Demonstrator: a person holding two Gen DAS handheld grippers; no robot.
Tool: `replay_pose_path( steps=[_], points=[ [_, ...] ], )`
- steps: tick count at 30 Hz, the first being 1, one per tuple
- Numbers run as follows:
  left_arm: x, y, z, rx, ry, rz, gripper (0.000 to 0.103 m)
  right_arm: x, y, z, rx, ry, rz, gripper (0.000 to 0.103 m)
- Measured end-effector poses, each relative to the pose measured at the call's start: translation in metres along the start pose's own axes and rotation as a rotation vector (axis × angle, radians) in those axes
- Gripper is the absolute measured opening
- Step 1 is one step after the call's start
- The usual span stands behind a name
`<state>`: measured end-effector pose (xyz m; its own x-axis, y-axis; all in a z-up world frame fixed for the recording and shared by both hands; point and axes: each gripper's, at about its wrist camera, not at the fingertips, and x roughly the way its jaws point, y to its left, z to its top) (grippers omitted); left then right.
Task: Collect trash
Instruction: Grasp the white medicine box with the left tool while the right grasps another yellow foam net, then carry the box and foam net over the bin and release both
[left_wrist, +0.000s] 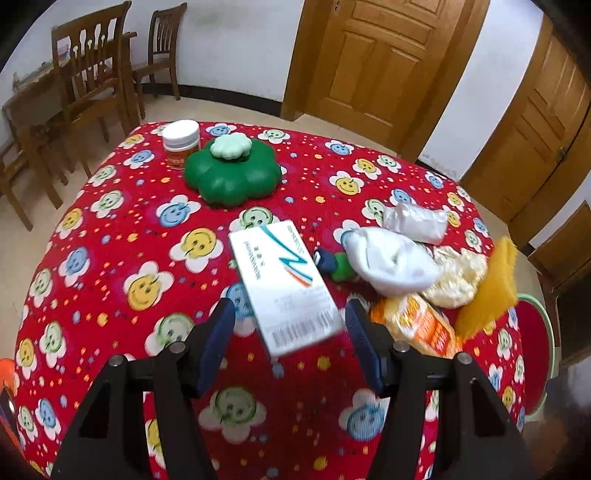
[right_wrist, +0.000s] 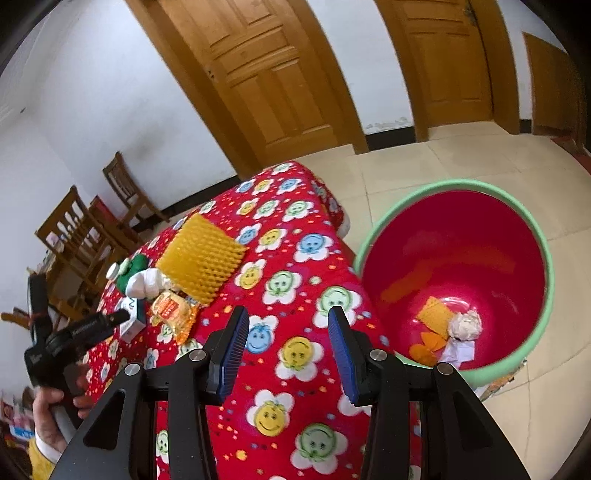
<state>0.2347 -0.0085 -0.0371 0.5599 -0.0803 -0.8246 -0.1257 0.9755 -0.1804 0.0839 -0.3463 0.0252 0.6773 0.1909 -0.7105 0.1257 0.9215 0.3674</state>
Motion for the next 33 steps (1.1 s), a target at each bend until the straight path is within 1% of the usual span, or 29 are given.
replay_pose_path(
  steps=[1,4,7,11,14,16,22,26,28,29,30,31,32,33],
  points=[
    [0.005,-0.001,0.003,0.0,0.008,0.006,0.062,0.002,0.003,0.001,-0.01,0.005,0.0,0.046],
    [0.02,-0.003,0.009,0.008,0.032,0.026,0.062,0.01,0.011,0.005,-0.029,0.02,0.008,0.052],
    [0.029,0.0,0.011,-0.002,0.05,0.035,0.062,0.02,0.022,0.012,-0.057,0.036,0.016,0.053],
    [0.028,0.011,0.009,-0.041,0.042,-0.016,0.062,0.035,0.04,0.021,-0.096,0.056,0.028,0.06],
    [0.025,0.018,0.007,-0.051,0.034,-0.038,0.062,0.047,0.054,0.028,-0.112,0.066,0.049,0.063],
    [0.022,0.023,0.006,-0.049,0.027,-0.067,0.061,0.056,0.065,0.032,-0.118,0.073,0.059,0.066],
    [0.005,0.038,0.004,-0.051,-0.024,-0.088,0.061,0.084,0.094,0.033,-0.143,0.123,0.098,0.066],
    [-0.009,0.044,0.003,-0.042,-0.058,-0.11,0.06,0.093,0.108,0.033,-0.14,0.118,0.106,0.066],
    [-0.016,0.044,0.003,-0.031,-0.068,-0.134,0.06,0.097,0.111,0.035,-0.128,0.114,0.11,0.053],
    [-0.019,0.043,0.003,-0.027,-0.072,-0.144,0.06,0.097,0.111,0.035,-0.127,0.117,0.112,0.039],
    [-0.022,0.042,0.003,-0.021,-0.075,-0.155,0.06,0.098,0.111,0.035,-0.125,0.119,0.108,0.028],
    [-0.025,0.04,0.002,-0.015,-0.08,-0.165,0.06,0.098,0.111,0.035,-0.123,0.115,0.103,0.024],
    [-0.028,0.039,0.001,-0.011,-0.084,-0.172,0.06,0.097,0.111,0.034,-0.125,0.107,0.097,0.017],
    [-0.03,0.037,0.001,-0.006,-0.088,-0.179,0.06,0.095,0.11,0.034,-0.125,0.101,0.095,0.013]
  ],
)
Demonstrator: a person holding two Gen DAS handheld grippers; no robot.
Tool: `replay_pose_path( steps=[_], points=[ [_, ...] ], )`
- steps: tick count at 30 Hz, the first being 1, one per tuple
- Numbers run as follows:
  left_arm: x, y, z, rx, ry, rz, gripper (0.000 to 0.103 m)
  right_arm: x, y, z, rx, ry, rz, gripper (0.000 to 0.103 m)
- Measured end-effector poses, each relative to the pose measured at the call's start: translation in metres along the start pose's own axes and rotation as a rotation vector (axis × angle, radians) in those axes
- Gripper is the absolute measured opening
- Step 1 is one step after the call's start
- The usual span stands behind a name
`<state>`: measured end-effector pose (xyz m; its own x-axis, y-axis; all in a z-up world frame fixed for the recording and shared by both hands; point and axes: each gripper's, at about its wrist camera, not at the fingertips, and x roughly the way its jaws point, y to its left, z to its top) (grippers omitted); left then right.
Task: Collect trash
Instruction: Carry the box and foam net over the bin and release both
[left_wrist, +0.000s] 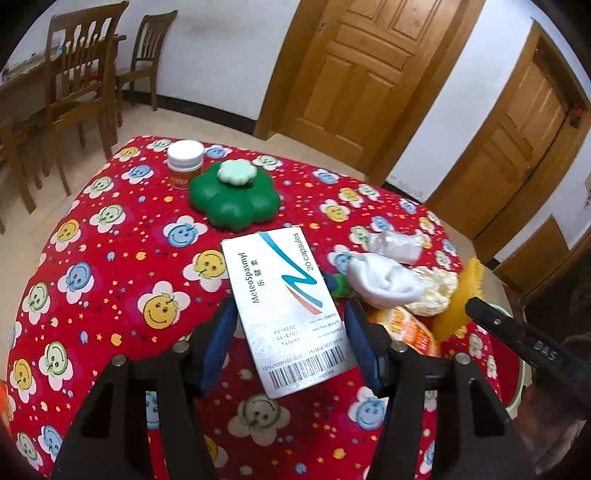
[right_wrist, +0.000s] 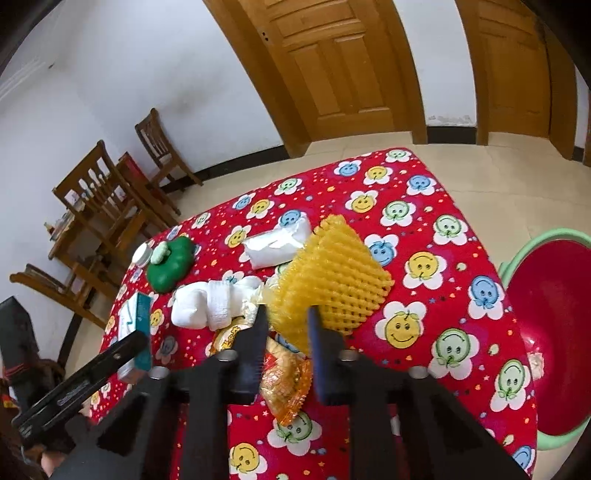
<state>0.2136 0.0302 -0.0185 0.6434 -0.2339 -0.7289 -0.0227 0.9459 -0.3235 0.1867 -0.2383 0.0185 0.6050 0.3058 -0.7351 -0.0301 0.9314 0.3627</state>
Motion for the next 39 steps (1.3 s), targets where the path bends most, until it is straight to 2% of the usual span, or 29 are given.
replay_pose_path(
  steps=[6,14,21,30,39],
  points=[
    [-0.02,-0.016,-0.004,0.05,-0.023,-0.038,0.06,-0.023,-0.004,-0.004,0.007,-0.055,-0.007,0.011],
    [-0.04,-0.041,-0.015,0.1,-0.025,-0.09,0.06,-0.074,-0.006,-0.017,0.008,-0.151,0.0,0.011],
    [-0.058,-0.077,-0.025,0.171,-0.032,-0.141,0.06,-0.118,-0.016,-0.032,0.015,-0.219,-0.016,0.011],
    [-0.061,-0.14,-0.037,0.287,-0.013,-0.208,0.06,-0.163,-0.054,-0.048,0.076,-0.291,-0.074,0.011],
    [-0.037,-0.21,-0.054,0.413,0.043,-0.263,0.06,-0.18,-0.114,-0.061,0.182,-0.308,-0.152,0.011]
  ],
)
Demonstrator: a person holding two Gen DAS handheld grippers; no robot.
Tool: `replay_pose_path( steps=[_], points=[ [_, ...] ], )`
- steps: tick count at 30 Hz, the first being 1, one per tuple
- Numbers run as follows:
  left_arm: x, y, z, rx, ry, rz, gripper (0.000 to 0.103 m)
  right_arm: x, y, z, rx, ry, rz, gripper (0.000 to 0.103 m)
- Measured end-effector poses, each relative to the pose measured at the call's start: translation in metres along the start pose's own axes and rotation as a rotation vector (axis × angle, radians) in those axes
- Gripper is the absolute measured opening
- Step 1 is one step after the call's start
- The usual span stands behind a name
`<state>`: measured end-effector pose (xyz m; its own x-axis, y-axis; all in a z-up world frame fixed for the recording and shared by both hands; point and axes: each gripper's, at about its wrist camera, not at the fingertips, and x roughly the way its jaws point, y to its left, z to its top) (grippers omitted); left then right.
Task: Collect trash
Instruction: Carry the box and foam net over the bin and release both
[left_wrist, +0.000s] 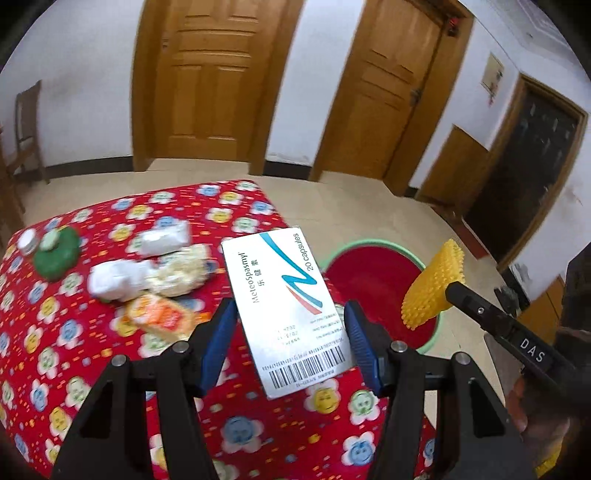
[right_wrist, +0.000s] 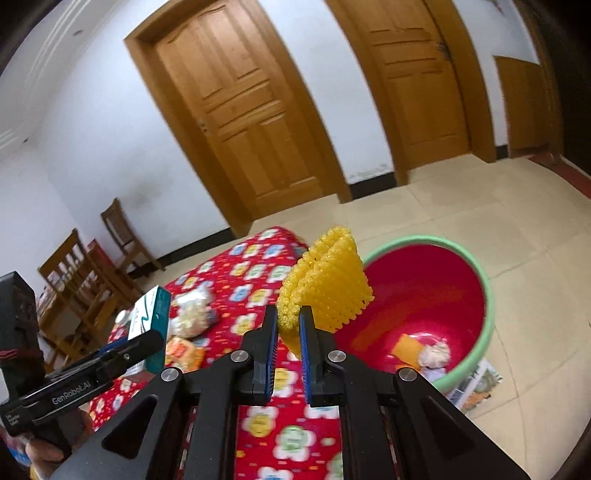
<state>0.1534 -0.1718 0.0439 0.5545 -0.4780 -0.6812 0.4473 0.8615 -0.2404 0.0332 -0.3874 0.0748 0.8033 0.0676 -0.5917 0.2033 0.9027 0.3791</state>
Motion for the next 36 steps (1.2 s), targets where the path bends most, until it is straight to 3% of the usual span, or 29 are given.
replay_pose_path(
  steps=[10,19,25,29,36],
  points=[
    [0.077,-0.056,0.007,0.092,0.098,-0.061,0.061,0.02,-0.059,0.0,0.088,0.044,-0.079,0.012],
    [0.138,-0.078,0.009,0.123,0.179,-0.104,0.061,0.043,-0.096,-0.003,0.14,0.088,-0.113,0.014],
    [0.149,-0.087,0.009,0.143,0.185,-0.105,0.061,0.052,-0.106,-0.003,0.149,0.107,-0.126,0.017],
    [0.148,-0.091,0.008,0.151,0.185,-0.097,0.061,0.052,-0.11,-0.005,0.159,0.109,-0.124,0.029],
    [0.134,-0.089,0.008,0.151,0.17,-0.078,0.061,0.047,-0.11,-0.006,0.161,0.102,-0.122,0.031]
  ],
)
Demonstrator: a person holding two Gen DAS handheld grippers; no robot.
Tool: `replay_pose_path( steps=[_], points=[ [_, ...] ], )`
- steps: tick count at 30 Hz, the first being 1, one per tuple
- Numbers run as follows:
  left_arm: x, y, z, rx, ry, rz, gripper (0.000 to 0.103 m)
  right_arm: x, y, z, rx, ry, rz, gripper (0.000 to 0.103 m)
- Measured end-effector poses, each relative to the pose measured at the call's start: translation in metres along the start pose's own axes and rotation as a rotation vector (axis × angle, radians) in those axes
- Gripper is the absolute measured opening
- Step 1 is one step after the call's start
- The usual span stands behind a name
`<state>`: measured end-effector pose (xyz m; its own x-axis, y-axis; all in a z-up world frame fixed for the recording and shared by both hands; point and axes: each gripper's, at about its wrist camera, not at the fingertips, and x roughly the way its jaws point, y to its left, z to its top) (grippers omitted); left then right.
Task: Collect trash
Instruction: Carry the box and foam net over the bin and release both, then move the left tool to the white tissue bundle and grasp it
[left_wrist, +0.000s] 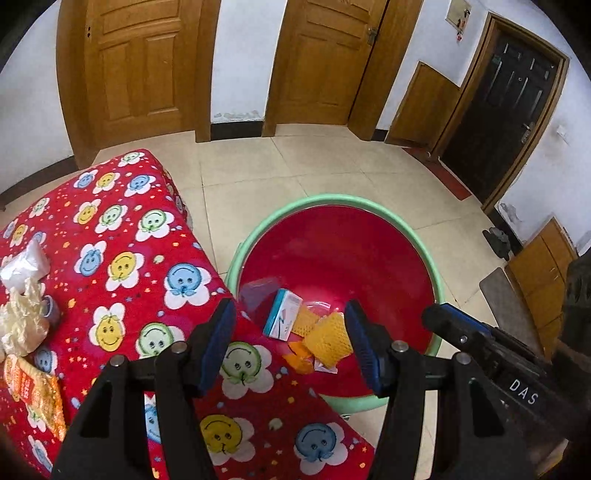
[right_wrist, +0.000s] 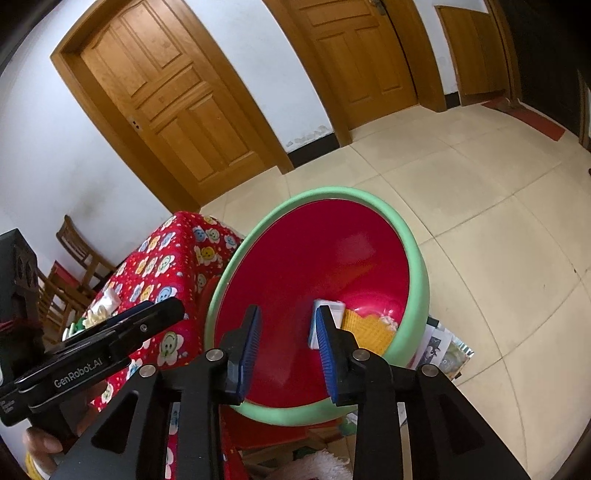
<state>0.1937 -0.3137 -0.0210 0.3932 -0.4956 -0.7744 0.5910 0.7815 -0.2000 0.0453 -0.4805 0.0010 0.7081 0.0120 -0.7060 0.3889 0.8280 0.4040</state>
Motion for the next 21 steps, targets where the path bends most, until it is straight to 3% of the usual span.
replay_pose_path(
  steps=[5,9,21],
  points=[
    [-0.014,0.005,-0.001,-0.019,-0.021,0.01,0.061,-0.005,0.004,0.001,0.001,-0.006,0.011,0.033],
    [-0.025,0.012,-0.003,-0.033,-0.035,0.025,0.061,-0.012,0.01,0.0,-0.008,-0.016,0.02,0.045],
    [-0.067,0.037,-0.013,-0.079,-0.1,0.07,0.061,-0.031,0.039,-0.005,-0.045,-0.041,0.051,0.049]
  ],
)
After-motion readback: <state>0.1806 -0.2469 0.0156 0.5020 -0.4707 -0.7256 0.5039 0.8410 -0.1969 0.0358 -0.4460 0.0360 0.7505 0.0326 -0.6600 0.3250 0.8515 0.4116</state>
